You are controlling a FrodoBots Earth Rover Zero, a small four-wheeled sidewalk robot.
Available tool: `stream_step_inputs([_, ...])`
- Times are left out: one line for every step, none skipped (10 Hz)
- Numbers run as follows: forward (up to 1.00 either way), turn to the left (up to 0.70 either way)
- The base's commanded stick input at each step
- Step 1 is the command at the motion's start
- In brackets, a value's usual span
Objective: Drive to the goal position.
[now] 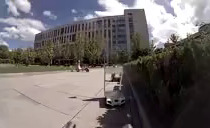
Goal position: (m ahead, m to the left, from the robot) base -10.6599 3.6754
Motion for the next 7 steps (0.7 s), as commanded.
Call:
stream_step_inputs([0.04,0.0])
stream_step_inputs([0.02,0.0])
stream_step_inputs([0.0,0.0])
stream_step_inputs([0.02,0.0])
stream_step_inputs([0.03,0.0])
stream_step_inputs([0.04,0.0])
stream_step_inputs([0.03,0.0])
